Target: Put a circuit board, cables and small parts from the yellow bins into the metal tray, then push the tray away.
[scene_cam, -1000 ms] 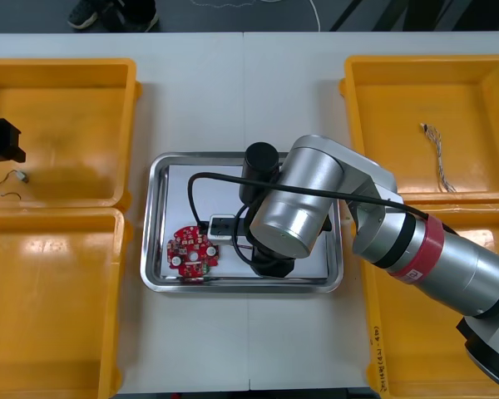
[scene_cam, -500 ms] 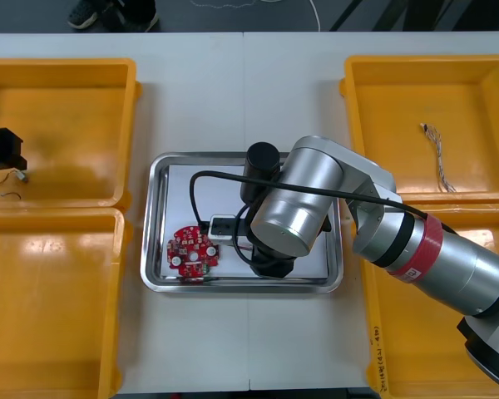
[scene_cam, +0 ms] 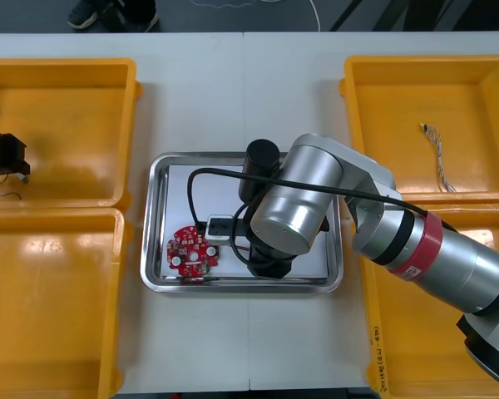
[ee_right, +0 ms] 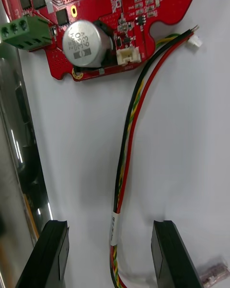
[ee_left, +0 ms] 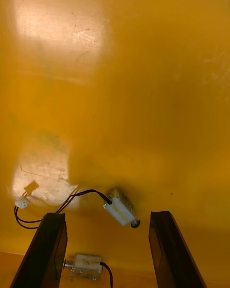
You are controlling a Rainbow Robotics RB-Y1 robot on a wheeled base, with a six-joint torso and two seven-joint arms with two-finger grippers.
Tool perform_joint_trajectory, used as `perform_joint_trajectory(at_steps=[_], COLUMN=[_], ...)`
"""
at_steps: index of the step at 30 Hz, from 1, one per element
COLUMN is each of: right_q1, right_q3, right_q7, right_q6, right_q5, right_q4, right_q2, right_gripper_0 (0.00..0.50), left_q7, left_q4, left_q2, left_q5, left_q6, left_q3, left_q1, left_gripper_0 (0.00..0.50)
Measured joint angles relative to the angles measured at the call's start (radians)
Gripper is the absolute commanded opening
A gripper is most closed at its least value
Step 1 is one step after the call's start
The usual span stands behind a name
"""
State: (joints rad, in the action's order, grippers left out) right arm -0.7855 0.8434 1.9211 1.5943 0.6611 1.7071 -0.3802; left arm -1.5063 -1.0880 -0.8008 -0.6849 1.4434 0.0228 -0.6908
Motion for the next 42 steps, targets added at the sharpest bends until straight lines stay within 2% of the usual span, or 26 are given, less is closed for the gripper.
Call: perform_joint_trajectory(at_steps=[8,25,27,28,30,31,32,33,36,42], right_q1=[-0.032,-0.097,-0.105,-0.108,-0.11,-0.11,-0.11,-0.11,-0.111,-0.111], right_q3=[-0.006,-0.274,-0.305,-0.323,-0.358,-0.377,-0.394,-0.409,-0.45,-0.532], right_q7=[0.0,-0.001,-0.001,-0.005,-0.025,-0.046,-0.075,-0.112,-0.2,-0.215], right_q6=[0.012,0.261,0.291,0.306,0.318,0.319,0.319,0.32,0.32,0.321], right_q5=[0.046,0.079,0.079,0.08,0.084,0.086,0.086,0.086,0.086,0.05], right_q4=[0.033,0.036,0.036,0.036,0.036,0.036,0.036,0.036,0.036,0.027], right_q2=[-0.022,-0.024,-0.024,-0.024,-0.024,-0.024,-0.024,-0.024,-0.024,-0.025], right_gripper_0=[0.5,0.5,0.5,0.5,0.5,0.5,0.5,0.5,0.5,0.5], left_q7=[0.0,0.0,0.0,0.0,0.0,0.0,0.0,0.0,0.0,0.0], left_q4=[0.025,0.076,0.083,0.084,0.087,0.088,0.088,0.088,0.088,0.088], left_q2=[0.023,0.041,0.041,0.041,0.041,0.041,0.041,0.041,0.042,0.043], left_q5=[0.009,0.019,0.02,0.021,0.023,0.024,0.024,0.024,0.025,0.027], left_q6=[-0.032,-0.074,-0.08,-0.081,-0.083,-0.083,-0.084,-0.085,-0.085,-0.085], left_q3=[0.0,0.0,0.0,0.0,0.0,0.0,0.0,0.0,0.0,0.0], left_q1=[0.0,-0.01,-0.015,-0.017,-0.019,-0.019,-0.019,-0.019,-0.019,-0.02], left_gripper_0=[0.498,0.491,0.424,0.335,0.122,0.062,0.029,0.002,0.0,0.0])
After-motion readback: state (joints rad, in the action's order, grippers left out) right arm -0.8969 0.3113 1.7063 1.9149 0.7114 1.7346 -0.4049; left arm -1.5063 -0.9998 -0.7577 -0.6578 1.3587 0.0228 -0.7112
